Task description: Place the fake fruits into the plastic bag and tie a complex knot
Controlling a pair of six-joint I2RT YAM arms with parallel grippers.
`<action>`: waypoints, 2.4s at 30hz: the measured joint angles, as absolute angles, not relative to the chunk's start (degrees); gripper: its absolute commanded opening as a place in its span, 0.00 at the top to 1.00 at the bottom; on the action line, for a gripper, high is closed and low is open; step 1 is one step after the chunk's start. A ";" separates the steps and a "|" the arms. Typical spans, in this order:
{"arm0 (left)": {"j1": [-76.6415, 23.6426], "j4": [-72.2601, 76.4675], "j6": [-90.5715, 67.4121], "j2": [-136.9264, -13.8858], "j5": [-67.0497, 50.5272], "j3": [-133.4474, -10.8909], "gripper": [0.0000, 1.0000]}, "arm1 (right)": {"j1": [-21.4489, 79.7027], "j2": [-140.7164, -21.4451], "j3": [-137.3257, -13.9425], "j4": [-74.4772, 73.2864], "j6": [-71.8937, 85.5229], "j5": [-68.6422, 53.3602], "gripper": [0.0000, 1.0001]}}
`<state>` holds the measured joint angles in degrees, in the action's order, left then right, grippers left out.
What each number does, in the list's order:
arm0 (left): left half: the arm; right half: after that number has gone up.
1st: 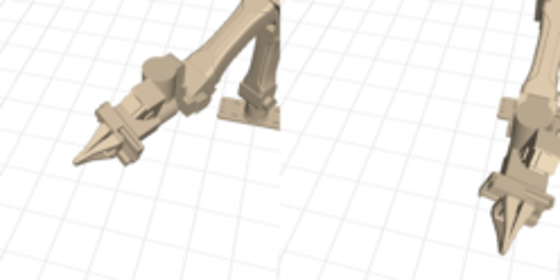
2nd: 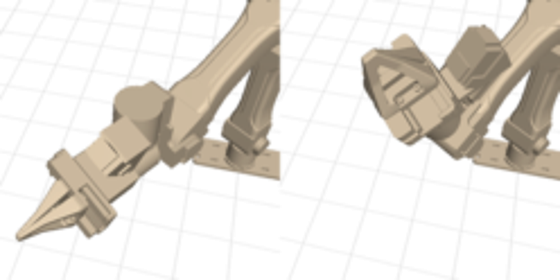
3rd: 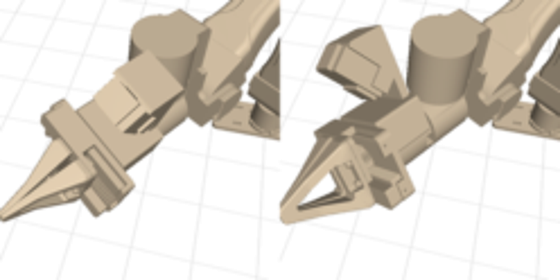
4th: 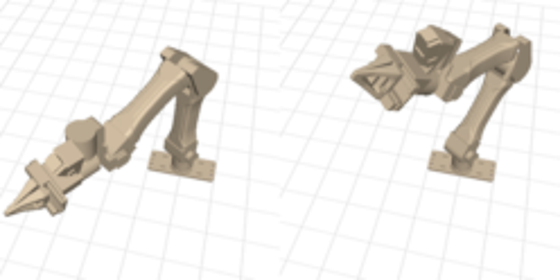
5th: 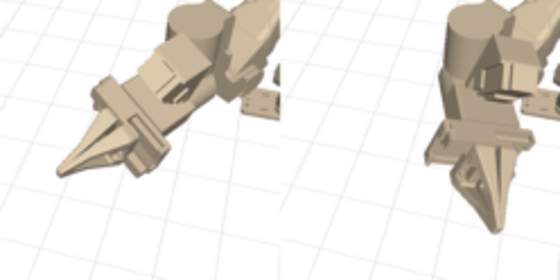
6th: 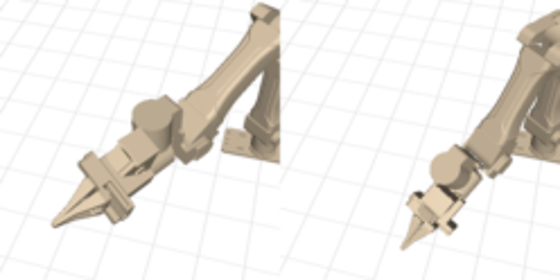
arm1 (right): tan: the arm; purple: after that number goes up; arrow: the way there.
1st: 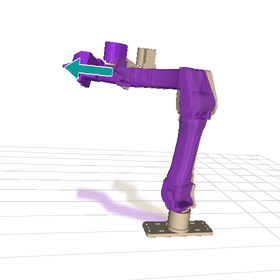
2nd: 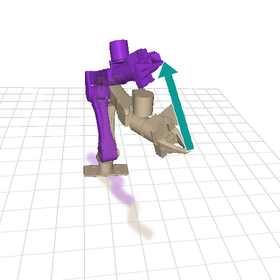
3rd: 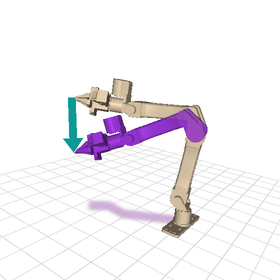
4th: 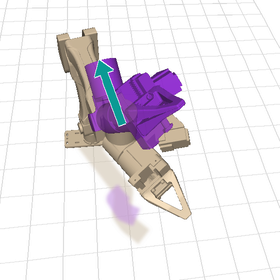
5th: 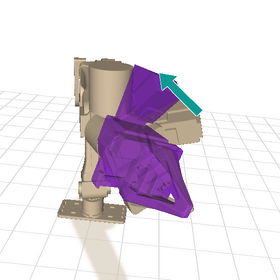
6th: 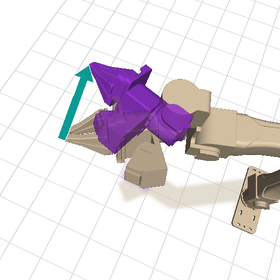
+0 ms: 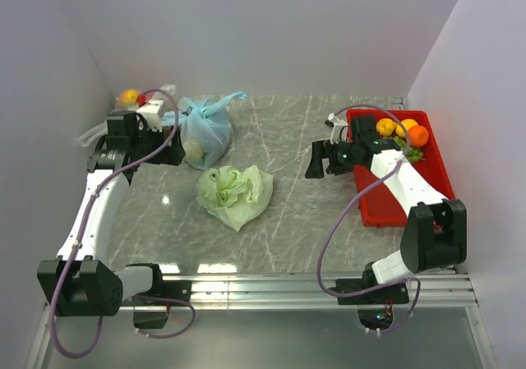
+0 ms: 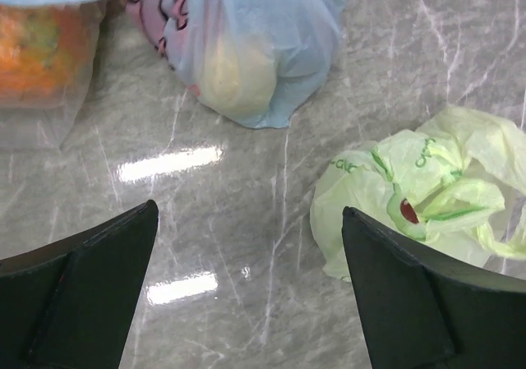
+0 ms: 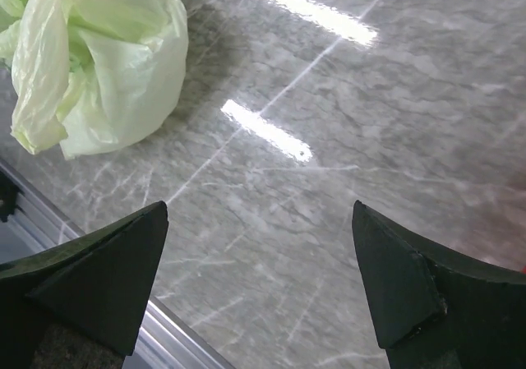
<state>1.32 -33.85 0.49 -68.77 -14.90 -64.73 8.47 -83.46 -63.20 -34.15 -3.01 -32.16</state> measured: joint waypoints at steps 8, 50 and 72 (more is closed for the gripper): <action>-12.78 -32.80 8.25 -65.58 -18.61 -64.07 0.01 | 11.16 -90.17 -63.20 -28.88 4.54 -35.14 0.00; -25.47 -21.02 -13.61 -81.12 -11.55 -68.95 1.00 | 20.27 -109.58 -62.76 -10.81 18.20 -46.85 1.00; -1.74 -22.13 -16.19 -83.07 -36.45 -71.24 0.08 | 10.50 -101.95 -66.41 -34.15 -7.46 -41.45 1.00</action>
